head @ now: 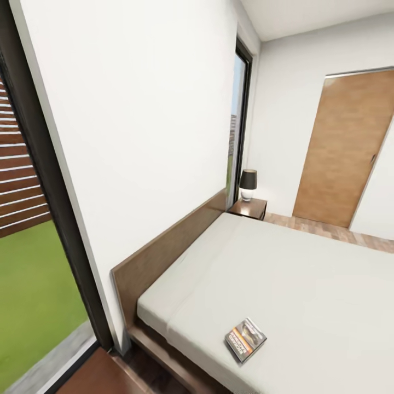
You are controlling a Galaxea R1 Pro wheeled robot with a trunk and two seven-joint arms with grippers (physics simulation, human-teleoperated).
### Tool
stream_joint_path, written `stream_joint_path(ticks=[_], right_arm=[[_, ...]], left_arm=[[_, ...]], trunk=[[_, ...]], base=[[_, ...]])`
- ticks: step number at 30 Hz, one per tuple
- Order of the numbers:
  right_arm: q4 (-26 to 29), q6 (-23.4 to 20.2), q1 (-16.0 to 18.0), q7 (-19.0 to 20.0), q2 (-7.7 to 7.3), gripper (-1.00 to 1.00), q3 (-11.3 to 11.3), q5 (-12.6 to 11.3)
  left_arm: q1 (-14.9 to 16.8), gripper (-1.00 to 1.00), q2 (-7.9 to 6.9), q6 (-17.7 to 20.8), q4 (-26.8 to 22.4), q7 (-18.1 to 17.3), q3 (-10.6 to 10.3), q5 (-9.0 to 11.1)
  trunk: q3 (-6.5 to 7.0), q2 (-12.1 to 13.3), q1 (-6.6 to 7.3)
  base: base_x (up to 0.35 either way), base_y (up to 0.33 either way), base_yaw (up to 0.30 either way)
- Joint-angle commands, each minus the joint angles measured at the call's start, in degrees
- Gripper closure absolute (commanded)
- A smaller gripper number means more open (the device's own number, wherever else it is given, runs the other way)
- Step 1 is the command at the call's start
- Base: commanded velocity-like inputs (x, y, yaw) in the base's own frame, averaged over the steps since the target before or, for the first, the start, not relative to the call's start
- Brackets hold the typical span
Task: In the bedroom, move the book from the bed onto either nightstand, and place the two sandals side by side next to the bed.
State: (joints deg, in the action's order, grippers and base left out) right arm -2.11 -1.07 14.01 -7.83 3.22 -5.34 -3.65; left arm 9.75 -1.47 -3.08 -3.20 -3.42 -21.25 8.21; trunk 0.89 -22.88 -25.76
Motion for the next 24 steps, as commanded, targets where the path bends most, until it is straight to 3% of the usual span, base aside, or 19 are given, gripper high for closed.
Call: stream_joint_path(ticks=[1, 24], right_arm=[[-0.09, 0.01, 0.06, -0.16, 0.02, -1.0, -0.35, -0.22], [-0.09, 0.01, 0.06, -0.15, 0.01, -1.0, -0.32, -0.22]], left_arm=[[0.0, -1.0, -0.03, -0.17, 0.03, -0.19, -0.47, 0.6], [0.0, -1.0, -0.03, -0.17, 0.03, -0.19, -0.47, 0.58]], trunk=[[-0.02, -0.04, -0.02], [-0.02, -0.04, -0.02]], base=[[0.0, 0.0, -0.278], [0.0, 0.0, -0.26]])
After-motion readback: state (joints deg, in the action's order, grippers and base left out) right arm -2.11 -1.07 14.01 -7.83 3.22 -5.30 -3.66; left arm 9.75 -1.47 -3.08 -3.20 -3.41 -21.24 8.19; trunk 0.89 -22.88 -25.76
